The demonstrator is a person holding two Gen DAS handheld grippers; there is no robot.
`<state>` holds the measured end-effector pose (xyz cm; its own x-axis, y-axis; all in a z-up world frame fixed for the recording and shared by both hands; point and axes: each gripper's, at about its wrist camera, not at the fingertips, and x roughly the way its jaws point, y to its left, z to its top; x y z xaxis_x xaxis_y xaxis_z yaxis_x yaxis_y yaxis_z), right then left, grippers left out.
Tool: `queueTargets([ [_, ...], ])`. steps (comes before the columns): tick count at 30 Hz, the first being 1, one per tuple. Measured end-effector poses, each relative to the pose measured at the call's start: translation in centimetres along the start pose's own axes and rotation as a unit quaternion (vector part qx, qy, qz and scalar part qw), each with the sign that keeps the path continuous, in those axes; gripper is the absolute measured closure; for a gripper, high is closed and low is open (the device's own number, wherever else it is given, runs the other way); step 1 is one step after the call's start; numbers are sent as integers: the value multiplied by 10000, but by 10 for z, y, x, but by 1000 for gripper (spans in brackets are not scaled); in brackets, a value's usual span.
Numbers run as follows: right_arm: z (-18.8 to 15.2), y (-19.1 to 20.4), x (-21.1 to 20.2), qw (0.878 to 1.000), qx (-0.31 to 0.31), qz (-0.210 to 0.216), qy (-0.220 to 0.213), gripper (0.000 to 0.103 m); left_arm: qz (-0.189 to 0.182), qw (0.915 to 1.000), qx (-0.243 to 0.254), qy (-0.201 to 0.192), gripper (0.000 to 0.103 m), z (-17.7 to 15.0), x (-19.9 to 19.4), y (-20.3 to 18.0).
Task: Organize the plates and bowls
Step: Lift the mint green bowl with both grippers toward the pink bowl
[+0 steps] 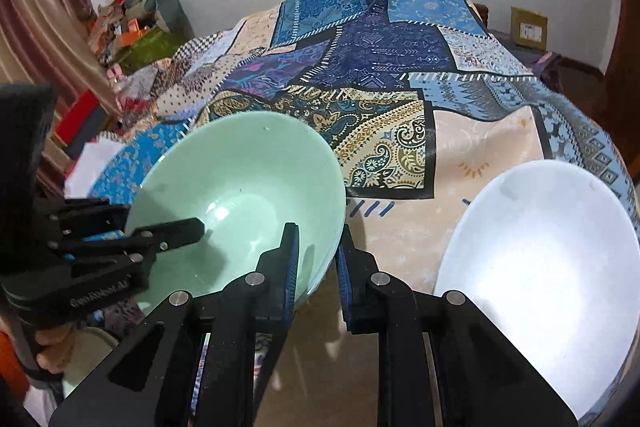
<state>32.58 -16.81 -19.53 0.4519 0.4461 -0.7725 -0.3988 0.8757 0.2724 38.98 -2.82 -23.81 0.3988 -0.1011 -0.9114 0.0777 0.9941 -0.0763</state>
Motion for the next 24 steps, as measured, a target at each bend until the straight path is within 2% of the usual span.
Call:
queueTargets([
  [8,-7,18,-26,9996,-66,34,-259,87,-9,10000,-11,-62,79,-16,-22,0],
  [24,-31,69,-102,9960,-238,235,-827,87,28,9974,-40,-721,79,-75,-138,-3],
])
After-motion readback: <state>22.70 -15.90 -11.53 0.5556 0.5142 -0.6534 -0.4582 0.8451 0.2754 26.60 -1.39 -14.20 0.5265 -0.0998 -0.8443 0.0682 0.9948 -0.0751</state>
